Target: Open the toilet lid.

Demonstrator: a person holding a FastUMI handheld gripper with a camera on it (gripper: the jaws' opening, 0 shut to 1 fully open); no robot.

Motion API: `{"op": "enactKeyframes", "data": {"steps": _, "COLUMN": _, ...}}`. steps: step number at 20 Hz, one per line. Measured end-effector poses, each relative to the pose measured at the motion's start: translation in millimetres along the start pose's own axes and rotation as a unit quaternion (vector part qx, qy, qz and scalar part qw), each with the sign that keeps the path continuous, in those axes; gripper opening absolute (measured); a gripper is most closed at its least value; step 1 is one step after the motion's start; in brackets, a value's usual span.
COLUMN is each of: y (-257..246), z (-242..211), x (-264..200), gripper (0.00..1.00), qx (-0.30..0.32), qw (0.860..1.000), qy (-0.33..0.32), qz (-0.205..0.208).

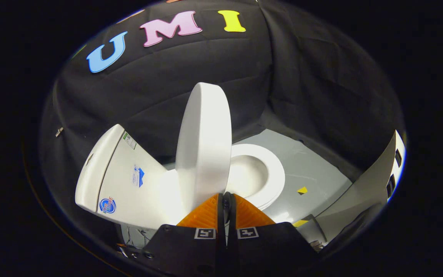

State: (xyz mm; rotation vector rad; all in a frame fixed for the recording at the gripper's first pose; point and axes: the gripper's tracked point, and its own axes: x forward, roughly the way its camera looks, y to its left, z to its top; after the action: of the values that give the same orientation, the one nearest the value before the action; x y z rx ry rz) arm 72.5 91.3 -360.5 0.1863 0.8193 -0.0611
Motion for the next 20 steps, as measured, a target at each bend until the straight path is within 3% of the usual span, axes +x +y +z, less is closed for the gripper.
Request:
{"op": "enactKeyframes", "data": {"steps": 7, "y": 63.3, "z": 5.9, "x": -28.2, "gripper": 0.06, "qx": -0.05, "qw": 0.998, "qy": -0.04, "qz": -0.008}}
{"op": "enactKeyframes", "data": {"steps": 20, "y": 175.1, "z": -11.8, "x": -51.0, "gripper": 0.07, "qx": -0.123, "qw": 0.989, "qy": -0.084, "qz": 0.014}}
